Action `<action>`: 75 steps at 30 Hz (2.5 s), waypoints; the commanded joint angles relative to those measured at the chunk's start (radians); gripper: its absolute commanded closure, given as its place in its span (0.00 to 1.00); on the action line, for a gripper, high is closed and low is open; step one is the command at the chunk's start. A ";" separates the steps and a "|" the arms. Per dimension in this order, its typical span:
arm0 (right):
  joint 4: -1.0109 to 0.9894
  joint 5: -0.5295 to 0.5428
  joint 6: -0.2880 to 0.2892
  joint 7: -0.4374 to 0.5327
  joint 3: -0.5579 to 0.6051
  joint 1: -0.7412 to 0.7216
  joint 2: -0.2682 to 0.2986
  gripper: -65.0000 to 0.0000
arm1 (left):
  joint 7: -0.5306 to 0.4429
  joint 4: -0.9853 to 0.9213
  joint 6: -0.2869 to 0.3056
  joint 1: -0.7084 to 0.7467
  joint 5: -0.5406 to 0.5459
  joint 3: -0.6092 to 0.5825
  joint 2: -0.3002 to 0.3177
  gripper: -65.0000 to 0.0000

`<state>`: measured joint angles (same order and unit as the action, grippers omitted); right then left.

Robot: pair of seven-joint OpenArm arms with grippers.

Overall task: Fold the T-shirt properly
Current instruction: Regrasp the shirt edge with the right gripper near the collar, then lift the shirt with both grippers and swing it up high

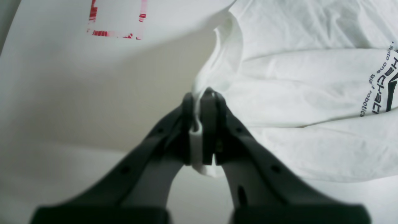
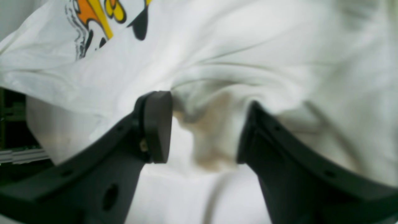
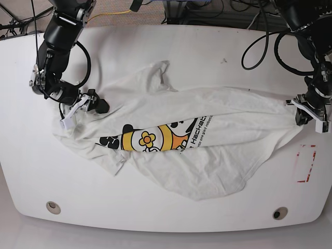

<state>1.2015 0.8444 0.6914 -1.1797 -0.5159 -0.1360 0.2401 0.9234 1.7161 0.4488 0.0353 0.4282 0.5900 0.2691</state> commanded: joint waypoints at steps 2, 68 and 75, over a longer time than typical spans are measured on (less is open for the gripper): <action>0.015 0.023 0.007 0.013 0.000 -0.009 0.008 0.60 | -0.028 0.017 0.000 -0.015 0.013 -0.012 0.015 1.00; 0.305 0.327 0.007 -0.015 -0.102 -0.126 0.327 1.00 | -0.027 0.120 0.084 -0.426 -0.107 -0.178 0.045 1.00; 0.151 0.327 0.007 -0.015 0.036 -0.380 0.391 1.00 | -0.027 0.015 0.084 -0.610 -0.165 -0.175 0.045 1.00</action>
<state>1.3685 1.1561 0.6983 -1.2308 -0.4946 -0.4534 0.5838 0.9276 1.7355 0.5495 -0.5255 0.2821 0.4049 0.2920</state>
